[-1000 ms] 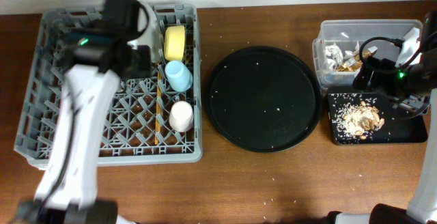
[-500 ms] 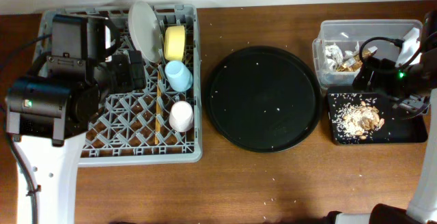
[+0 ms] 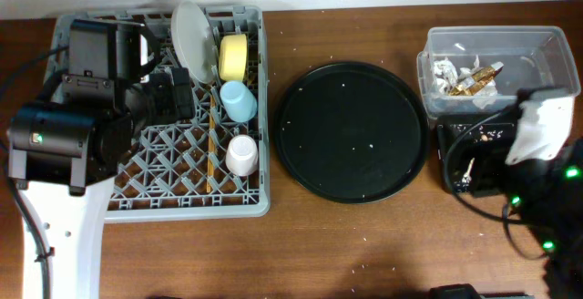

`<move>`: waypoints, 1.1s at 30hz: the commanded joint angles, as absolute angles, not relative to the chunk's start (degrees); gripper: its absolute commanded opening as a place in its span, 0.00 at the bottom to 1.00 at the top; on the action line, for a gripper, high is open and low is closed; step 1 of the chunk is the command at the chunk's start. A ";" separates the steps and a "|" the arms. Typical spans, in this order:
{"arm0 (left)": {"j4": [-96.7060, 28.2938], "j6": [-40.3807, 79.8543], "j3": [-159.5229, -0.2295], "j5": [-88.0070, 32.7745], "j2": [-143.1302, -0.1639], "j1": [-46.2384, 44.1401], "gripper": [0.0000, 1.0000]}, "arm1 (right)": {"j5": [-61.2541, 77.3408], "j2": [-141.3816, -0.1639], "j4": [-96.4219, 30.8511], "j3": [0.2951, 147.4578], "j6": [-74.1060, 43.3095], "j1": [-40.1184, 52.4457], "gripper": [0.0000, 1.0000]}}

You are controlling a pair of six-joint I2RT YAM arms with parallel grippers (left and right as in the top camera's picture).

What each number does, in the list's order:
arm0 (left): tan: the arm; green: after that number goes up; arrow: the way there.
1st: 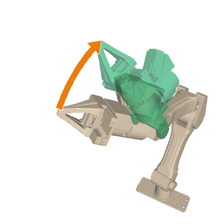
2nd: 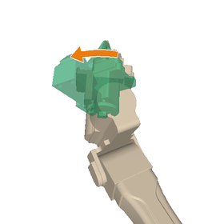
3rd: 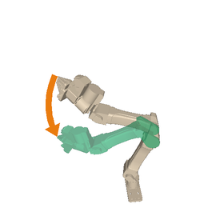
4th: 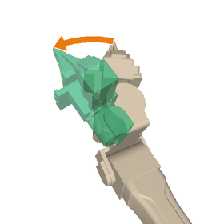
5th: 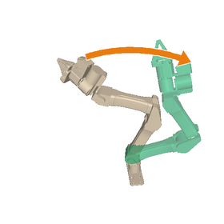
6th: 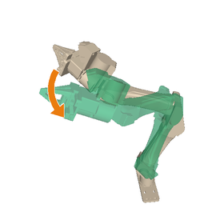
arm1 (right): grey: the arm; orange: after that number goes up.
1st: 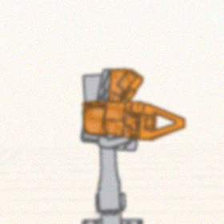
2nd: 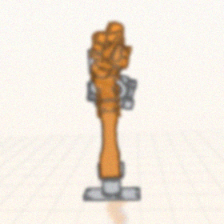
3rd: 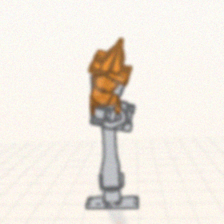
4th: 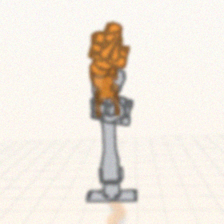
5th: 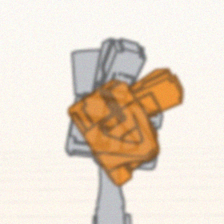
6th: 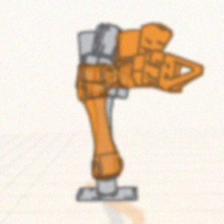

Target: Sort waste into correct bins and load items into the dishwasher rack

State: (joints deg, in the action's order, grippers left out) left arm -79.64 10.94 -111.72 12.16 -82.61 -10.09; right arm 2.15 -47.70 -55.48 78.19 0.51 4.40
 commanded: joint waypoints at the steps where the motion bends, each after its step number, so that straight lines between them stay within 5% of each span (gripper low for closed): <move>1: -79.40 10.66 -112.18 11.84 -82.37 -9.96 0.99 | 2.48 -39.46 -44.93 61.47 3.01 4.86 0.98; 8: -79.40 10.66 -112.18 11.81 -82.37 -9.96 0.99 | 9.98 -18.09 -11.55 23.44 2.50 4.86 0.99; 18: -79.40 10.66 -112.18 11.84 -82.37 -9.96 0.99 | 9.67 -0.16 8.84 0.78 2.55 4.86 0.98; 22: -79.40 10.66 -112.18 11.84 -82.37 -9.96 0.99 | 10.11 -0.19 -3.92 0.32 2.52 4.86 0.98; 33: -79.40 10.66 -112.18 11.84 -82.37 -9.96 0.99 | 9.91 -0.62 -3.64 0.32 2.13 4.86 0.98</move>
